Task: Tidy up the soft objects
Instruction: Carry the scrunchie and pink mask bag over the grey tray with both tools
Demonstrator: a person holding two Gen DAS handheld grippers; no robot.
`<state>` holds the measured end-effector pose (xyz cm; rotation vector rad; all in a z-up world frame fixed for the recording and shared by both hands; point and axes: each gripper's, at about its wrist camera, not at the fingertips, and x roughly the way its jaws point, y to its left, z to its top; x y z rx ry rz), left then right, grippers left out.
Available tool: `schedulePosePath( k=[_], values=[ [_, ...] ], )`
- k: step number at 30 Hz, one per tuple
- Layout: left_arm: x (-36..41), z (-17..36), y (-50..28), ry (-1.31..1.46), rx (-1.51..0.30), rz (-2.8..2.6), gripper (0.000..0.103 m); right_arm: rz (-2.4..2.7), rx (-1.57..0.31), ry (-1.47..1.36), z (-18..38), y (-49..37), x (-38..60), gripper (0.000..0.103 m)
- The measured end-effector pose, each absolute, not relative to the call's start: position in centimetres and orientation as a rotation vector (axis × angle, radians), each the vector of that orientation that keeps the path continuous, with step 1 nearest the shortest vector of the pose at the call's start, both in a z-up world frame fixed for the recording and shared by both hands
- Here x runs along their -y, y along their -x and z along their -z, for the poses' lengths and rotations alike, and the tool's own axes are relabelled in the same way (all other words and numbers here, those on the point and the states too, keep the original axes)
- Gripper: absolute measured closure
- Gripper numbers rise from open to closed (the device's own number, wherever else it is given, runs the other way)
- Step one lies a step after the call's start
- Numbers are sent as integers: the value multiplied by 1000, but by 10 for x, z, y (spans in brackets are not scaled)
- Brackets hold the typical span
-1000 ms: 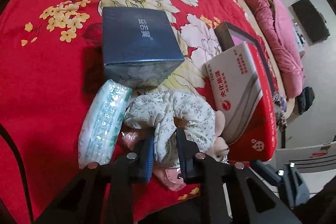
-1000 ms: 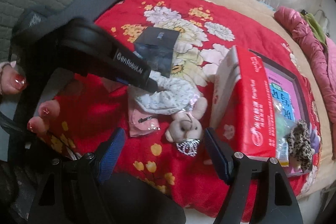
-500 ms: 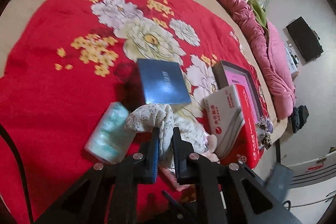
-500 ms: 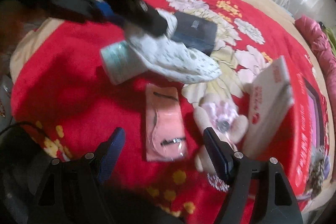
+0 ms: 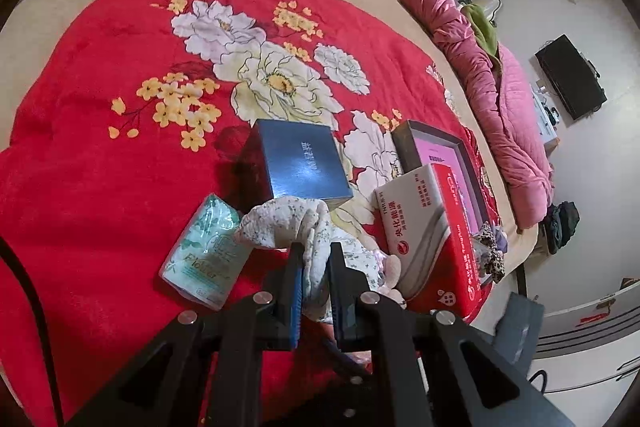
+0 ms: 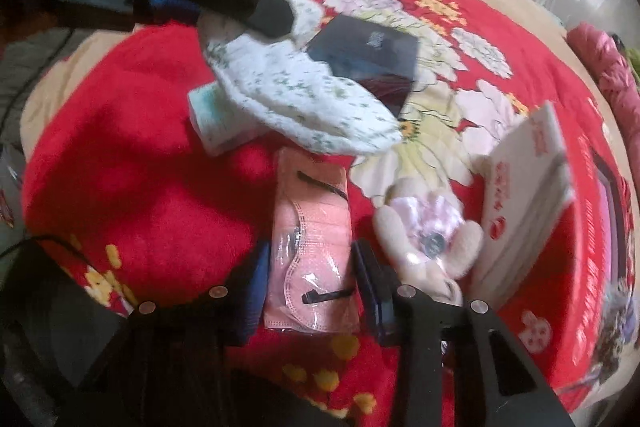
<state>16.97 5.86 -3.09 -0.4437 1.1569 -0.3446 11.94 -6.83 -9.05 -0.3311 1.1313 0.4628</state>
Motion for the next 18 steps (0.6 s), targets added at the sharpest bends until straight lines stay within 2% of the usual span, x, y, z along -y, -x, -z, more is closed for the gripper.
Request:
schedulePosePath(
  k=[18],
  values=[
    [-22,-49,-128,334,-1008,387,91,-395,-958,140,5,-100,122,61]
  ],
)
